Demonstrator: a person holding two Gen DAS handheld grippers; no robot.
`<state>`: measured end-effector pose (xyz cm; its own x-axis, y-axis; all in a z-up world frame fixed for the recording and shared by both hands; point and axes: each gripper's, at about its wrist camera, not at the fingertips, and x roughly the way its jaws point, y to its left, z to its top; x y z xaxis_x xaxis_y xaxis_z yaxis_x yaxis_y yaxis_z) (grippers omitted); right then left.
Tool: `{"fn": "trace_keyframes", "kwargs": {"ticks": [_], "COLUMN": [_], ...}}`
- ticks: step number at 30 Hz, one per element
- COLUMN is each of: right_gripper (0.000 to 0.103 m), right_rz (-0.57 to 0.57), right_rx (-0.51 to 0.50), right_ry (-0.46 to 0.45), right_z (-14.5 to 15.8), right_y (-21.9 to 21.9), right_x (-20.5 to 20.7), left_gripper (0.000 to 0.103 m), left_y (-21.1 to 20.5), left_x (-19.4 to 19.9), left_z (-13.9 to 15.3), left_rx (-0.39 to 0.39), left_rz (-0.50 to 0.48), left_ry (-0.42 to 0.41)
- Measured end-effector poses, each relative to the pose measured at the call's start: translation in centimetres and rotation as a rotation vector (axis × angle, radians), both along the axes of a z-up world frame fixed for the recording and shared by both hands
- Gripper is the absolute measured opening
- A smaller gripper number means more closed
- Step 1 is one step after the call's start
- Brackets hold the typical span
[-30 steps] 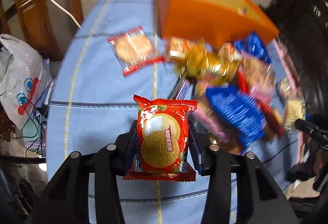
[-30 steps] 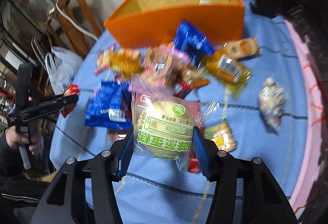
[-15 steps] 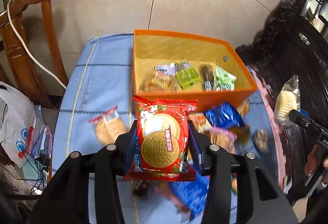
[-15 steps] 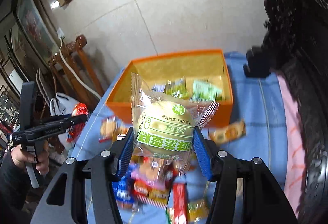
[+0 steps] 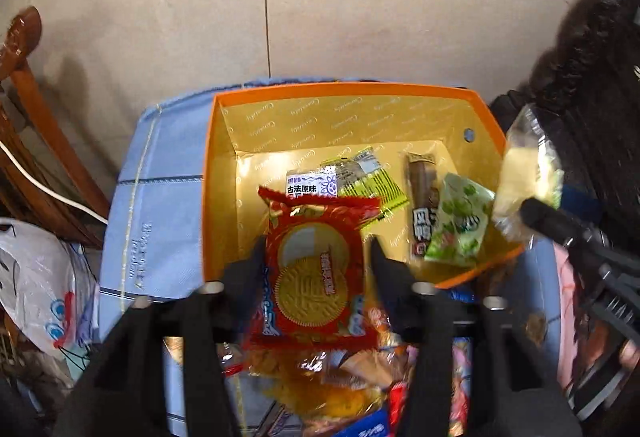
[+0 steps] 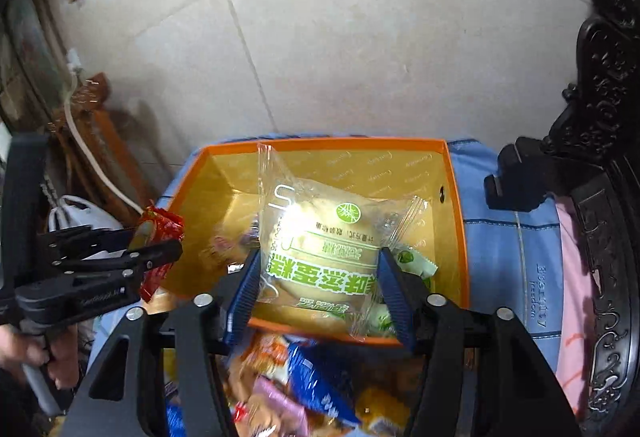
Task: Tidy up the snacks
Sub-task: 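Lower both packs into the orange box and open both tools, then move both tools back over the snack pile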
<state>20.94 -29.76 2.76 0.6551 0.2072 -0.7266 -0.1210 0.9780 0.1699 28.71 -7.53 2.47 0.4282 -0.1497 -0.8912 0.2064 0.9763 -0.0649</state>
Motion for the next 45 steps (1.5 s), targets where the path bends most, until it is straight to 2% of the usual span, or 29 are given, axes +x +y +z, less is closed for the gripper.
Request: {"fn": "trace_keyframes", "kwargs": {"ticks": [1, 3, 6, 10, 12, 15, 19, 24, 27, 30, 34, 37, 41, 45], "right_gripper": [0.067, 0.076, 0.076, 0.077, 0.078, 0.085, 0.086, 0.087, 0.087, 0.087, 0.087, 0.087, 0.089, 0.089], "right_rz": [-0.017, -0.050, -0.047, -0.043, -0.039, -0.038, -0.041, -0.050, -0.051, -0.065, -0.078, -0.080, -0.096, -0.078], "right_rx": [0.004, 0.041, 0.090, 0.102, 0.102, 0.076, 0.092, 0.106, 0.102, 0.108, 0.131, 0.136, 0.205, 0.184], "right_ry": [0.004, 0.011, 0.026, 0.047, 0.064, 0.085, 0.137, 0.221, 0.259, 0.282, 0.312, 0.338, 0.375, 0.367], "right_z": [-0.3, -0.7, -1.1, -1.7, -2.4, -3.4, -5.2, -7.8, -9.3, -10.2, -11.4, -12.1, -12.6, -12.3], "right_y": [0.0, -0.5, -1.3, -1.8, -2.0, -1.8, -1.8, -1.8, -1.6, -1.6, -1.8, -2.2, -3.0, -2.8], "right_x": [0.3, 0.3, -0.9, -3.7, -5.7, -8.6, -12.0, -16.2, -18.3, -19.9, -21.7, -22.5, -23.4, -24.2], "left_gripper": [0.099, 0.099, 0.099, 0.099, 0.099, 0.099, 0.099, 0.099, 0.099, 0.099, 0.099, 0.099, 0.099, 0.099], "left_y": [-0.2, -0.3, 0.2, 1.8, 2.9, 4.4, 6.2, 7.9, 7.9, 7.6, 6.1, 5.1, 3.9, 2.2], "left_x": [0.5, 0.9, 0.0, -2.1, -3.3, -5.4, -8.8, -13.3, -15.6, -17.7, -19.2, -19.8, -19.8, -19.2], "left_z": [-0.2, -0.2, -0.4, -0.3, -0.4, -1.0, -2.7, -6.1, -7.4, -7.9, -8.4, -8.5, -8.9, -9.8], "left_rx": [0.023, 0.075, 0.060, 0.087, 0.074, 0.052, 0.050, 0.028, 0.019, -0.028, -0.037, -0.041, -0.075, -0.068], "left_rz": [0.022, 0.058, 0.042, 0.062, 0.073, 0.100, 0.116, 0.143, 0.139, 0.123, 0.095, 0.086, 0.088, 0.095], "left_ry": [0.008, -0.011, -0.009, -0.029, -0.021, 0.003, 0.052, 0.169, 0.212, 0.255, 0.297, 0.306, 0.351, 0.397]}}
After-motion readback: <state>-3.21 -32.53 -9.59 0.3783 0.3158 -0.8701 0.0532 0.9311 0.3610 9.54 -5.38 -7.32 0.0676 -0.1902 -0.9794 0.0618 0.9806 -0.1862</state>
